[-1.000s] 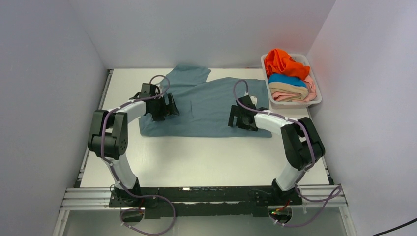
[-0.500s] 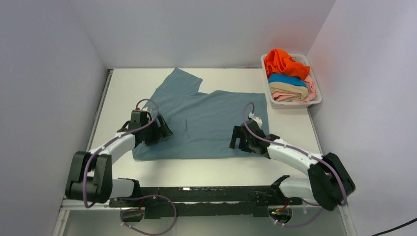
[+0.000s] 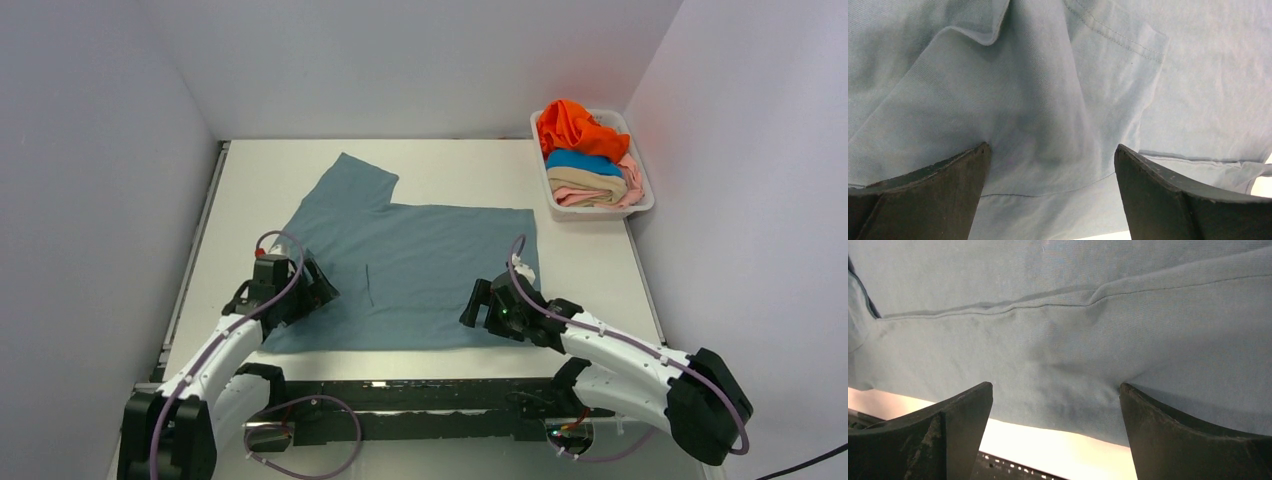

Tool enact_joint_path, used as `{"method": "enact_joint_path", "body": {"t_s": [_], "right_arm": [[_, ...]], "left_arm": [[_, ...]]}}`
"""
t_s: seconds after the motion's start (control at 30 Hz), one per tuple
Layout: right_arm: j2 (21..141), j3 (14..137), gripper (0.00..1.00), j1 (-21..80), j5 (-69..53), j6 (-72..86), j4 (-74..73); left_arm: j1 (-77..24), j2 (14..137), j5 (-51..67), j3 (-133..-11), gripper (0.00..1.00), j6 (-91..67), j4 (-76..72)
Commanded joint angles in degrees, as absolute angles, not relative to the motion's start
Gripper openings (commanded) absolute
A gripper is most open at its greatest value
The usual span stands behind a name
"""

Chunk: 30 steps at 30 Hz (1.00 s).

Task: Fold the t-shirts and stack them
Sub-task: Fold the flattened tshirt in 1/3 of the way, then grab the side of the flattened tshirt furthest away from the robot with both arms

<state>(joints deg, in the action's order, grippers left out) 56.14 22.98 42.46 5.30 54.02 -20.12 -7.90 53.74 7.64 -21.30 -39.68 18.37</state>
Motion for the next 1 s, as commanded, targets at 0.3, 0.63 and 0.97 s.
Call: {"method": "enact_joint_path", "body": {"t_s": [0.3, 0.63, 0.97], "right_arm": [[50.66, 30.59, 1.00, 44.28, 13.37, 57.07, -38.30], [47.63, 41.27, 1.00, 43.37, 29.11, 51.42, -38.26], [58.58, 48.53, 1.00, 28.64, 18.66, 42.59, -32.57]], "left_arm": [[-7.98, 43.44, 5.07, -20.77, 0.99, -43.30, 34.50], [-7.91, 42.90, 1.49, -38.49, 0.99, -41.42, 31.06], [-7.90, 85.75, -1.12, -80.02, 0.99, -24.24, 26.53]]}}
